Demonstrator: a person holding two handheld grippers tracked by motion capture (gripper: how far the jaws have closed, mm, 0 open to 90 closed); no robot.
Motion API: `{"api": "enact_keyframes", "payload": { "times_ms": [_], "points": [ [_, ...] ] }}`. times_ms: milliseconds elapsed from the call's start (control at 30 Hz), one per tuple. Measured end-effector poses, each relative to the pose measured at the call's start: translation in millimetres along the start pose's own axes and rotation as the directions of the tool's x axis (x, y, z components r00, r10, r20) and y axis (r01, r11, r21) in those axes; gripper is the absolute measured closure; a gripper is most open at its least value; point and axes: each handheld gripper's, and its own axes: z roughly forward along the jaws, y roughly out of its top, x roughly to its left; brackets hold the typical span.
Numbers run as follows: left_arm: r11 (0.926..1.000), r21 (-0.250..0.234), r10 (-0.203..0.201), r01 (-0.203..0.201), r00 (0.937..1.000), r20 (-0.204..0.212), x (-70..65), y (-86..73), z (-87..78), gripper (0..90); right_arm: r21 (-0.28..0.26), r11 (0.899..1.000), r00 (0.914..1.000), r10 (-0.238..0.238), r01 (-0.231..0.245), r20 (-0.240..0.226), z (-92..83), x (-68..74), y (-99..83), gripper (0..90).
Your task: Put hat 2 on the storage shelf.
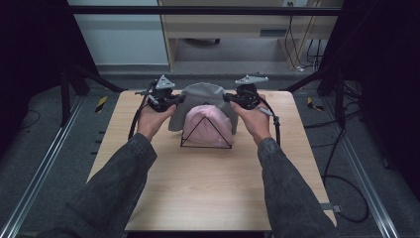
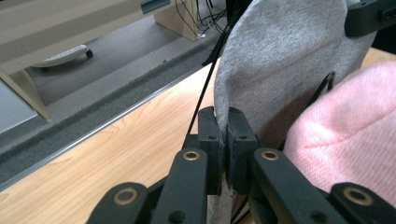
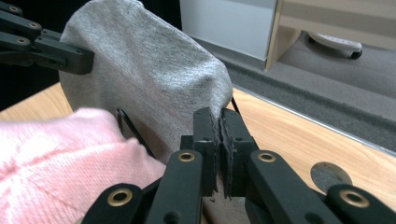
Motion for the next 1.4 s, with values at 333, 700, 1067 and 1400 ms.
{"api": "enact_keyframes", "payload": {
  "times_ms": [333, 700, 1067, 1400],
  "points": [
    [0.9996, 0.025, -0.016, 0.016, 0.9999, 0.001, -3.2, -8.8, 3.4, 86.2, 0.020, 1.000, 1.0000, -0.003, 0.003, 0.004, 4.1, -1.0, -3.0, 86.3],
    [0.9975, 0.057, -0.040, 0.040, 0.9992, -0.001, -6.2, -17.1, 6.5, 83.7, 0.055, 0.998, 1.0000, 0.000, 0.000, 0.004, 6.1, -0.1, -5.1, 84.2],
    [0.9982, 0.040, -0.043, 0.045, 0.9978, -0.051, -15.1, -12.0, -5.2, 57.8, 0.029, 1.000, 0.9991, -0.011, 0.010, 0.042, -7.6, 7.2, 3.5, 56.6],
    [0.9983, 0.051, -0.023, 0.027, 0.9968, -0.077, -28.1, -2.8, -24.3, 41.5, 0.008, 1.000, 0.9963, -0.012, 0.011, 0.085, -27.3, 13.5, 2.6, 47.0]
  ]
}}
